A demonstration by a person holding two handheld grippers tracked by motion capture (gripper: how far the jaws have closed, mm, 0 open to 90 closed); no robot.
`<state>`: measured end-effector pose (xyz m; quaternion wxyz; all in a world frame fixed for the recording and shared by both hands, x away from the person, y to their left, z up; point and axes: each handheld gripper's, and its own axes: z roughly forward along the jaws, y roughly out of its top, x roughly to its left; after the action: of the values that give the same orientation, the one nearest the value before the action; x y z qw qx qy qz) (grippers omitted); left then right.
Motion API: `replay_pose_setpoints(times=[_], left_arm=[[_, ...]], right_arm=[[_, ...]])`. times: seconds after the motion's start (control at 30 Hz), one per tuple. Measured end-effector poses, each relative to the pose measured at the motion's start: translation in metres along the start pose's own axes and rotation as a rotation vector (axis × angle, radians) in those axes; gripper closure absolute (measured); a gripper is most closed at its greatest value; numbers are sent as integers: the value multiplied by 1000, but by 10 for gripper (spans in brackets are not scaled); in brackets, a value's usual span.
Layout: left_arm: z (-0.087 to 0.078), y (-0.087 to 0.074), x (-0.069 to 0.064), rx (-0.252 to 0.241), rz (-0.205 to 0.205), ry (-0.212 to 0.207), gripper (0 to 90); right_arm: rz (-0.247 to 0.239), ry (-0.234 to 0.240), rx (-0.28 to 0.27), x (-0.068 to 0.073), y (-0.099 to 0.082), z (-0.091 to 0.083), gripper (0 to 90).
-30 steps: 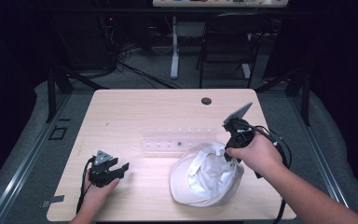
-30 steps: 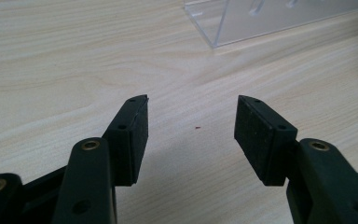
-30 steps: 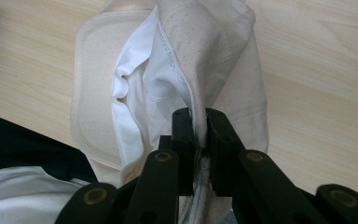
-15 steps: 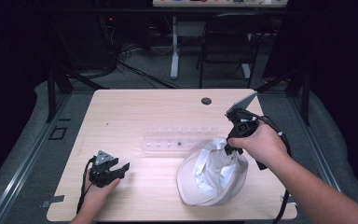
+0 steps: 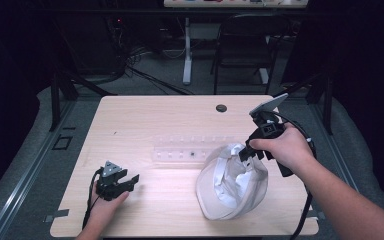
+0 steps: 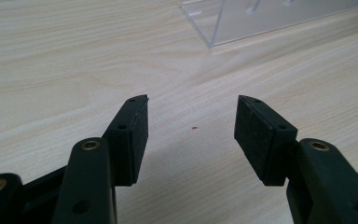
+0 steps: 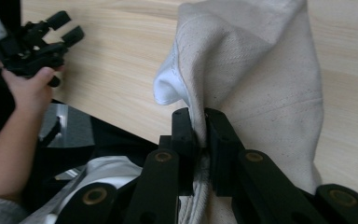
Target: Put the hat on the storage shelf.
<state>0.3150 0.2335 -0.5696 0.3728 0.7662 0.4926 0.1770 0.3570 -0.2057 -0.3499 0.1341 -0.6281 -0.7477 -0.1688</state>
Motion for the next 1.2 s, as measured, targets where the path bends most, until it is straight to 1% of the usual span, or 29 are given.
replay_pose_setpoints(times=[0.03,0.07,0.1,0.13,0.17,0.2,0.23,0.33,0.37,0.47,0.5,0.57,0.6,0.67,0.7,0.73,0.8,0.83,0.87,0.9,1.0,1.03,1.1,1.17,1.2], left_arm=[[-1,0,0,10,2,0,451],[-1,0,0,10,2,0,450],[0,0,0,-2,2,3,450],[0,0,0,-2,1,2,451],[0,0,0,-2,1,3,450],[-1,0,0,9,4,0,450],[0,0,0,7,0,-1,451],[0,0,0,4,0,-3,450],[1,0,-1,-1,-4,-1,450],[0,0,-1,-5,-4,-1,450],[1,0,-1,-4,-3,-1,450],[1,0,-1,-3,-1,-2,450],[1,0,-1,-2,-2,-3,450],[1,0,-1,-2,-2,-5,450],[1,0,-1,-2,-2,-5,449],[1,0,-1,-1,2,-5,449],[1,0,-1,0,3,-5,449],[0,0,-1,8,4,-8,449],[1,0,-1,6,4,-8,449],[1,0,-1,6,4,-6,450],[1,0,-2,-4,-1,-4,450],[1,0,-2,-5,-2,-5,450],[2,0,-2,-3,-1,-6,450],[2,0,-2,-1,-1,-6,450],[2,0,-2,-1,-1,-7,450]], right_arm=[[14,21,-16,0,-1,0,830],[14,21,-16,0,-1,0,830],[4,30,2,-1,-1,-3,830],[23,65,-17,-1,-2,-4,830],[26,69,-17,-2,-2,-6,830],[30,82,-24,-2,-2,-7,830],[35,87,-27,-2,-3,-8,830],[32,97,-27,-3,-3,-12,830],[45,107,-40,-3,-3,-12,830],[37,121,-38,-3,-2,-18,830],[52,123,-58,-2,-2,-18,830],[36,129,-46,-4,-1,-21,830],[39,133,-48,-5,-1,-22,830],[62,157,-64,-6,0,-22,830],[64,159,-65,-6,0,-21,831],[53,176,-58,-8,0,-22,830],[66,218,-54,-9,1,-23,830],[73,236,-62,-9,1,-22,830],[79,257,-64,-9,2,-22,830],[76,273,-66,-9,2,-22,830],[77,309,-61,-9,4,-21,830],[84,318,-69,-8,4,-21,830],[80,336,-69,-8,5,-21,831],[89,363,-76,-8,6,-20,831],[76,373,-80,-9,7,-20,831]])
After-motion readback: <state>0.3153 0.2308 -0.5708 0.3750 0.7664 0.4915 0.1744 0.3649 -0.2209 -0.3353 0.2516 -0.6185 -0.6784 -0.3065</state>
